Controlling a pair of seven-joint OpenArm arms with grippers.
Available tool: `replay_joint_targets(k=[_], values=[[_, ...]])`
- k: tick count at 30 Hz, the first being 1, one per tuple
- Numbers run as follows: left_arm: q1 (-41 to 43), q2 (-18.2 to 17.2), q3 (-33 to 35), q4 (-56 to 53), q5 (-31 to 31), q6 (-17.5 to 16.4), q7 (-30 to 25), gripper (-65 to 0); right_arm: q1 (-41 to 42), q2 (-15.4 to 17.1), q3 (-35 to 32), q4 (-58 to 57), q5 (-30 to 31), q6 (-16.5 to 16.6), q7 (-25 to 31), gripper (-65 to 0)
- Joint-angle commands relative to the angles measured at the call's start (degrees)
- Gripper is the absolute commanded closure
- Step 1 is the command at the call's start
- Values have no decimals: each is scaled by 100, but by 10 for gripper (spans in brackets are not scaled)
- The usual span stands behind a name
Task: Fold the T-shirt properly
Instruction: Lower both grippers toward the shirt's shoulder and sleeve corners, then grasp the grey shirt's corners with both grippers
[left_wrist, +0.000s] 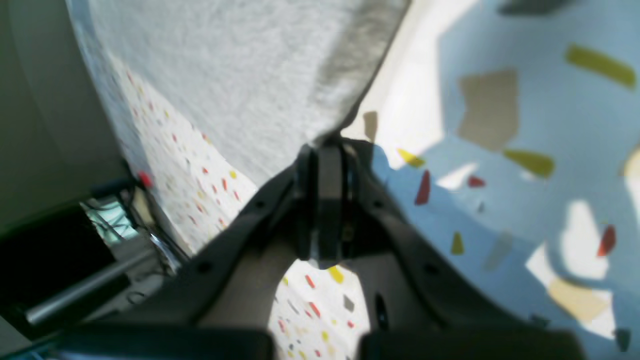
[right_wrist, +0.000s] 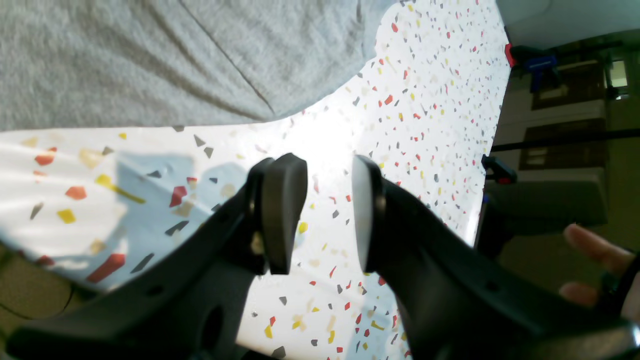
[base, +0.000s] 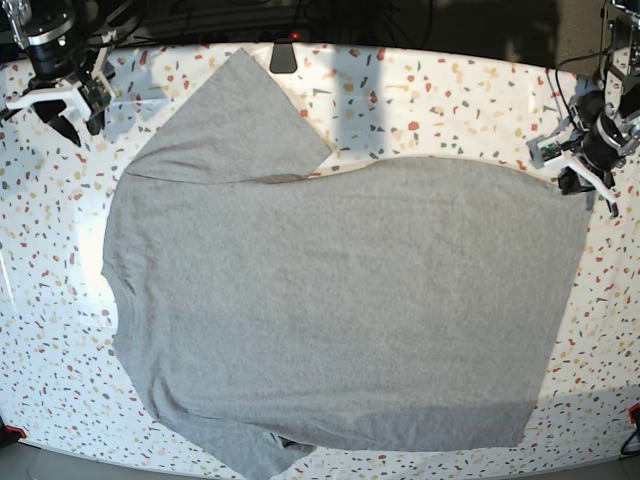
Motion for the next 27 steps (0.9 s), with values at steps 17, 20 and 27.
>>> replay_joint_targets(k=[17,20,27], values=[[4,-4,61,-76,-732,-334,787,0,-31,1049,-109,-404,-52,844,199,-361],[4,-4,61,-42,-732,-332,787,0,162,1128,-232,-623,-52,1025,444,-361],[4,-7,61,-13,-732,-332,804,0,1399,1123,-1508,-1023,-52,1366,568,-361]])
